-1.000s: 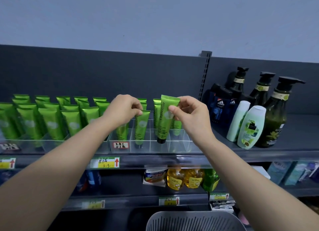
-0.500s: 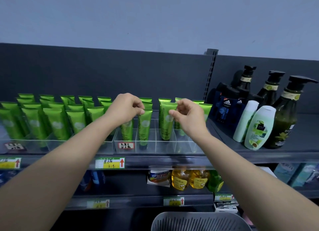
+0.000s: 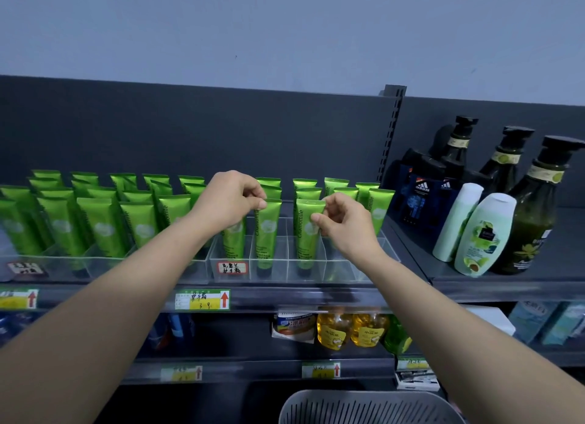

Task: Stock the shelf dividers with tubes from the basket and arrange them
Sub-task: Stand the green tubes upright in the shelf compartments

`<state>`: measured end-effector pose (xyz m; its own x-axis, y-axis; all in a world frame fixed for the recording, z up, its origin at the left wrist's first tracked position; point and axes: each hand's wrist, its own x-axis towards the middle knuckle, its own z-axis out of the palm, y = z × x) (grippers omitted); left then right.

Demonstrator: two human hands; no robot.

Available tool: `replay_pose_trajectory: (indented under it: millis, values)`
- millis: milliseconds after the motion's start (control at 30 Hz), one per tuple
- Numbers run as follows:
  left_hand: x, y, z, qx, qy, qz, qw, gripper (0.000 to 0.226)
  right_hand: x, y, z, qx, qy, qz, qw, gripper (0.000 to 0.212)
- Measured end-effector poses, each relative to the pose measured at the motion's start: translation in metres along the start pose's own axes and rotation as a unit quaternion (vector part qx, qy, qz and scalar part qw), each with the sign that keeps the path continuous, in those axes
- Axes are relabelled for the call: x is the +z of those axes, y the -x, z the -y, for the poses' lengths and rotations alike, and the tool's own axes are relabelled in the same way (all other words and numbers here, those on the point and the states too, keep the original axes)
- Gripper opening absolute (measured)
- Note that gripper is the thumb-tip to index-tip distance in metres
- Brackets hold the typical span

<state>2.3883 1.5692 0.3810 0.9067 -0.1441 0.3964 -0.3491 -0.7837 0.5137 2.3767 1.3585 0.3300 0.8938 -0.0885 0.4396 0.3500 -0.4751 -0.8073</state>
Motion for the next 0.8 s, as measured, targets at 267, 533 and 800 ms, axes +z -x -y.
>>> replay_pose_trajectory:
  millis: [267, 533, 800]
  values:
    - [-0.001, 0.007, -0.001, 0.025, -0.047, -0.002, 0.999, 0.007, -0.003, 0.01, -0.002, -0.014, 0.02, 0.012, 1.0, 0.018]
    - [0.001, 0.017, -0.004, 0.051, -0.078, -0.031, 0.995, 0.021, -0.016, 0.027, -0.001, -0.037, 0.094, -0.008, 0.995, 0.028]
    - [0.016, 0.036, -0.004, 0.088, -0.168, -0.098, 0.977, 0.031, -0.03, 0.076, -0.029, -0.158, 0.228, -0.025, 0.961, 0.023]
